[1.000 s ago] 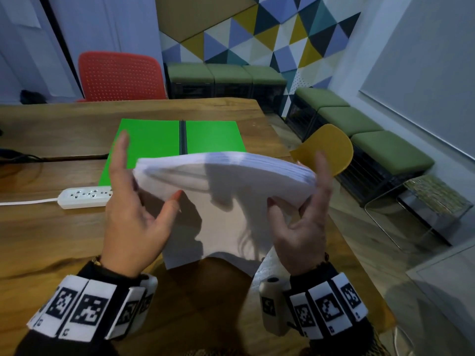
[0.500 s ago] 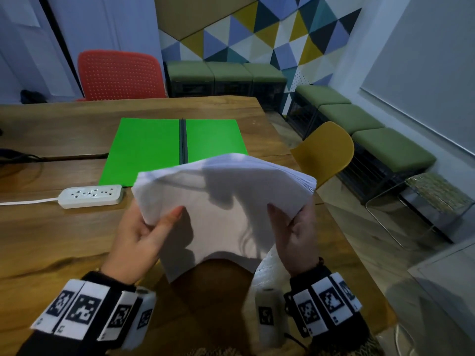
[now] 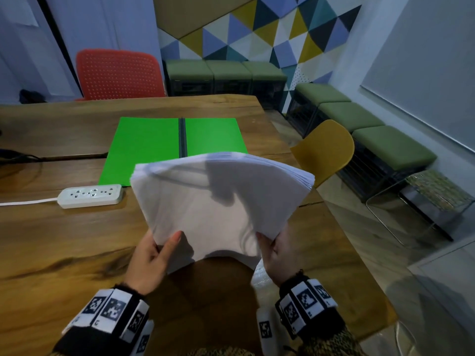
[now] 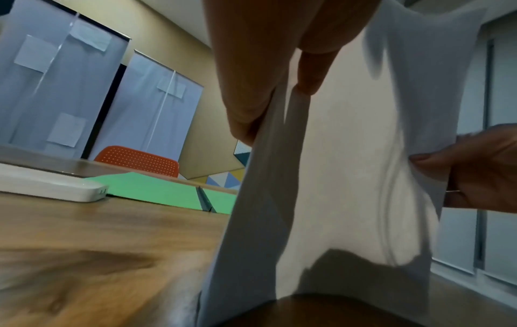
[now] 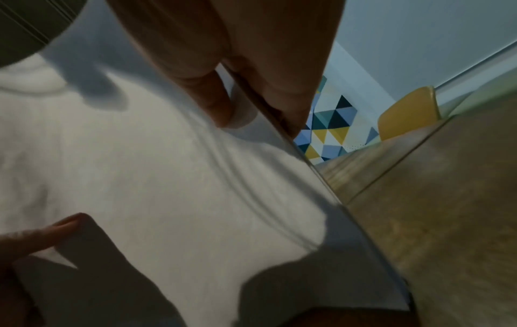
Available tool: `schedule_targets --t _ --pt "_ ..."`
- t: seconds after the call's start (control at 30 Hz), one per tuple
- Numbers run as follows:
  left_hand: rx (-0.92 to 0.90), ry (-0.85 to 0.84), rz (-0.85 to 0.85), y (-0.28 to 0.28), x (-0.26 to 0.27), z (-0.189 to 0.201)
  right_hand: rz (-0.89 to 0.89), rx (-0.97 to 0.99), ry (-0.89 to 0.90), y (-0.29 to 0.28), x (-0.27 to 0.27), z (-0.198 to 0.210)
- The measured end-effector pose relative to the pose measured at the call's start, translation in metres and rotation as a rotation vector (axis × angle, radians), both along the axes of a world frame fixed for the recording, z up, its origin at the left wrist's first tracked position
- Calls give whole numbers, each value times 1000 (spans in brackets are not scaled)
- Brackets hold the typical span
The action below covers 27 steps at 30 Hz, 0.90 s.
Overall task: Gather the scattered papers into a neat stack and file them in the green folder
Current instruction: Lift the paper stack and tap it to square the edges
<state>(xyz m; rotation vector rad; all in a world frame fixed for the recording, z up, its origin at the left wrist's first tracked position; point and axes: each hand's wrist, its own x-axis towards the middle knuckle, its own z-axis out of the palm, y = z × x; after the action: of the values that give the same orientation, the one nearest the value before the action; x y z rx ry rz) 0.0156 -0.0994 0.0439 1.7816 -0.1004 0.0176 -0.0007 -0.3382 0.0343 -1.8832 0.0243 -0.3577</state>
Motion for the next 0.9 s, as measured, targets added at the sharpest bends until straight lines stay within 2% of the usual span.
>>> schedule_targets --t 0.17,0.23,0.4,0.53,0.63,0.7,0.8,0.9 --pt "76 -60 83 -8 4 2 -73 -68 -41 -1 4 -5" --pt "75 -69 61 -6 6 -1 -81 -82 -44 0 2 -6" --pt "202 8 4 -3 -1 -24 -28 -116 259 0 -6 -23" --pt "268 37 18 1 1 -35 -53 -149 296 -1 -3 -24" --pt "286 134 -13 7 13 -32 -36 -119 296 -2 1 -18" --pt "158 215 -130 11 21 -27 11 -24 337 -5 5 -15" --pt "-174 439 -279 16 30 -25 59 164 503 -10 4 -22" --pt "-254 561 -345 16 27 -32 80 291 701 -10 -2 -35"
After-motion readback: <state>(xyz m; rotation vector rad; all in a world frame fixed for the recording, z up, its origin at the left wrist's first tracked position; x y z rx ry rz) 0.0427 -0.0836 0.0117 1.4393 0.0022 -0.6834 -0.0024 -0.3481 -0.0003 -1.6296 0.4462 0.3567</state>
